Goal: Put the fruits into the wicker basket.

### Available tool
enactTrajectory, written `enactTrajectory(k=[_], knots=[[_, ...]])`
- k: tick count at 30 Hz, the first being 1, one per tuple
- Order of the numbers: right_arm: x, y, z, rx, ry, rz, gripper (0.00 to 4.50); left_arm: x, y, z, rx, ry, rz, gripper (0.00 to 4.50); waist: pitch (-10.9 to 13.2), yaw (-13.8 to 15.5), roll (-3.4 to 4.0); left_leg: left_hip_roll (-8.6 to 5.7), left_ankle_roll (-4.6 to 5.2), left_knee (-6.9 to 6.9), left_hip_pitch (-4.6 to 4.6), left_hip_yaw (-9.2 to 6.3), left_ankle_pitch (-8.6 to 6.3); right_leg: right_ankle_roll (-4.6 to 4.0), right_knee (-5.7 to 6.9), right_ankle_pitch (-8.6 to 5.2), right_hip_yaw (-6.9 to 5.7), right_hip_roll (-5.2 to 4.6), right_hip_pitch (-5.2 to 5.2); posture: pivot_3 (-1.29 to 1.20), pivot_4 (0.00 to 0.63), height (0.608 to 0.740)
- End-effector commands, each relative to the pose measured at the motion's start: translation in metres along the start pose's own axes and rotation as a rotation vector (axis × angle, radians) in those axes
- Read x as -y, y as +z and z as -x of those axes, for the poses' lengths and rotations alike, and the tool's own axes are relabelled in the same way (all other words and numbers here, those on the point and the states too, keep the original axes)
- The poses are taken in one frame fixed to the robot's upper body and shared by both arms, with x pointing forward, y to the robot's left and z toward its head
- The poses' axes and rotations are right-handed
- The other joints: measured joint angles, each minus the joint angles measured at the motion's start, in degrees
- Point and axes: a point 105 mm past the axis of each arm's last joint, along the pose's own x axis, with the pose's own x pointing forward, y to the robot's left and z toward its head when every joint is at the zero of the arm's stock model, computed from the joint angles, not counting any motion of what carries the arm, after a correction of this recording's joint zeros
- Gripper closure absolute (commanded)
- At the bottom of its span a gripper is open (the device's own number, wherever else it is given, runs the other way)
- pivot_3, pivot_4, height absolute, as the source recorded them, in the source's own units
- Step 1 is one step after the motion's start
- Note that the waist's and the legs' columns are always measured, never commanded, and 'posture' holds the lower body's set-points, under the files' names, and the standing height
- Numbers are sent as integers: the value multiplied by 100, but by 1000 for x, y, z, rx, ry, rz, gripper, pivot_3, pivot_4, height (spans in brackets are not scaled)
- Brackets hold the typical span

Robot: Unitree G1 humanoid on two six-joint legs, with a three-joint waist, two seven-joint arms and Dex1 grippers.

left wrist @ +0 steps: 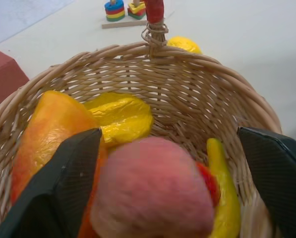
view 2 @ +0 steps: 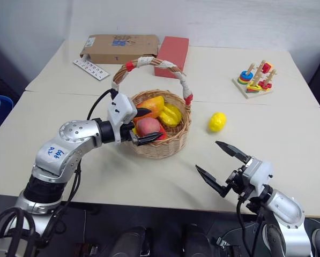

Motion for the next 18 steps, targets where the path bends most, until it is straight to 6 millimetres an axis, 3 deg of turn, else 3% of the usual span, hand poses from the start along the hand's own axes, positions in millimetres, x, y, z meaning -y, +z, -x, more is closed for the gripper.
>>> enactTrajectory(k=[1, 6, 11, 13, 15, 18], knots=[[9, 11, 15, -2, -81, 21, 0, -3, 31, 27, 126, -35, -29, 41, 0, 7, 0, 1, 0, 0, 0, 0, 0, 0, 0, 0, 0, 0, 0, 0, 150, 740], [26, -4, 74, -148, -263, -4, 0, 14, 35, 74, 148, -217, -150, 41, 1, 9, 3, 2, -1, -1, 5, 5, 0, -1, -5, -1, 0, 1, 1, 0, 150, 740], [32, -21, 125, -270, -459, 28, 0, 3, 24, 118, 91, -141, -166, 41, 2, 23, 4, 0, 5, 2, 9, 5, -5, -2, -22, -1, 6, -4, 11, 0, 150, 740], [33, -23, 134, -277, -520, 27, 0, -6, 19, 134, 45, -77, -143, 41, 6, 8, 11, 5, 1, 1, 12, 3, -8, -4, -19, -2, 8, -5, 10, 0, 150, 740], [37, -38, 145, -351, -588, 37, 0, -22, 22, 154, 63, 24, -82, 41, 8, -20, 14, 10, -2, -3, 13, 3, -9, -7, -16, -4, 8, -4, 6, 0, 150, 740], [40, -49, 140, -375, -581, 30, 0, -28, 28, 166, 81, 68, -60, 41, 8, -81, 15, 10, -3, -3, 13, 3, -10, -7, -15, -4, 12, -6, 4, 0, 150, 740]])
